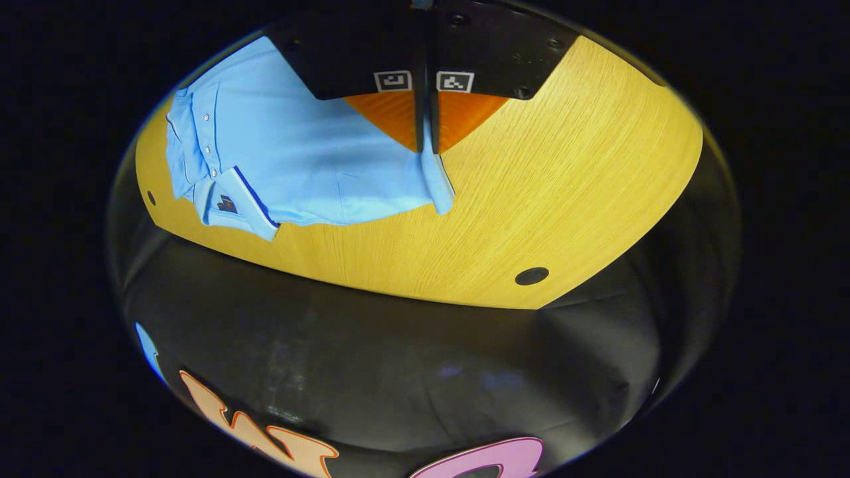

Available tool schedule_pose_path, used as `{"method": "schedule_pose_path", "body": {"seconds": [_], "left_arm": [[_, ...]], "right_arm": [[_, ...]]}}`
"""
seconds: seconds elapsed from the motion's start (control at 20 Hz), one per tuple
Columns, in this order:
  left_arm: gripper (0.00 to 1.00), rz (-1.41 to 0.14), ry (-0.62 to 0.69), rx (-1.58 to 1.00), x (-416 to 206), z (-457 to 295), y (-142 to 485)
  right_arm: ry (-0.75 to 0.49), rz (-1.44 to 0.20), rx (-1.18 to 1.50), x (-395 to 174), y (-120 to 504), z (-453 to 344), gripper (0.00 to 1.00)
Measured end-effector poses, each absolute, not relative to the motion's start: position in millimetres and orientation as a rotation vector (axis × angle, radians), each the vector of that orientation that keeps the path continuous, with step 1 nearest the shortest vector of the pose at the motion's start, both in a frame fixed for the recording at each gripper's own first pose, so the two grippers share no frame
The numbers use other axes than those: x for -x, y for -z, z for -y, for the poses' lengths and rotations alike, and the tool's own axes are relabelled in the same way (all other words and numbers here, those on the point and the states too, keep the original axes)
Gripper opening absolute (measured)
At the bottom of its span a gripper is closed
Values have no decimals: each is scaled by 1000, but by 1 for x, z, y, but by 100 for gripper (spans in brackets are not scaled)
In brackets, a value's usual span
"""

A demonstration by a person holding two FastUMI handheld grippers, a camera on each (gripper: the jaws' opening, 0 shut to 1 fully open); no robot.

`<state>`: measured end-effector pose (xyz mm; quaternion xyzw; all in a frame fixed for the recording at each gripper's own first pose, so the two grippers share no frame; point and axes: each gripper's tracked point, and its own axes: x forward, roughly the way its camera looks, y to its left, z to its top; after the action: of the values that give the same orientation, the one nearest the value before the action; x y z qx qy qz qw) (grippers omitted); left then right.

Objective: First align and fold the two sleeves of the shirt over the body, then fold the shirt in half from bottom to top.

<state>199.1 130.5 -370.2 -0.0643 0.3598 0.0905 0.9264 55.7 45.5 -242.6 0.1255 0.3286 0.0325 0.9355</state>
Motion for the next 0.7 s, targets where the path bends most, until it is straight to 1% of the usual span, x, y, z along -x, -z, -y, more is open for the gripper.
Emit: {"method": "schedule_pose_path", "body": {"seconds": [0.2, 0.4, 0.55, 0.65, 0.7], "left_arm": [[0, -715, -103, 173, -202, -92, 347], [0, -679, 32, 147, -211, -38, 321], [0, -671, 130, 121, -210, 6, 313], [0, -665, 166, 103, -210, 27, 315], [0, -667, 183, 91, -208, 35, 318]], "right_arm": [[-64, -632, -246, -56, 232, -38, 98], [-56, -631, -239, -55, 231, -34, 98], [-53, -634, -235, -53, 234, -34, 98], [-50, -642, -243, -52, 238, -37, 98], [-52, -647, -243, -51, 240, -40, 93]]}}
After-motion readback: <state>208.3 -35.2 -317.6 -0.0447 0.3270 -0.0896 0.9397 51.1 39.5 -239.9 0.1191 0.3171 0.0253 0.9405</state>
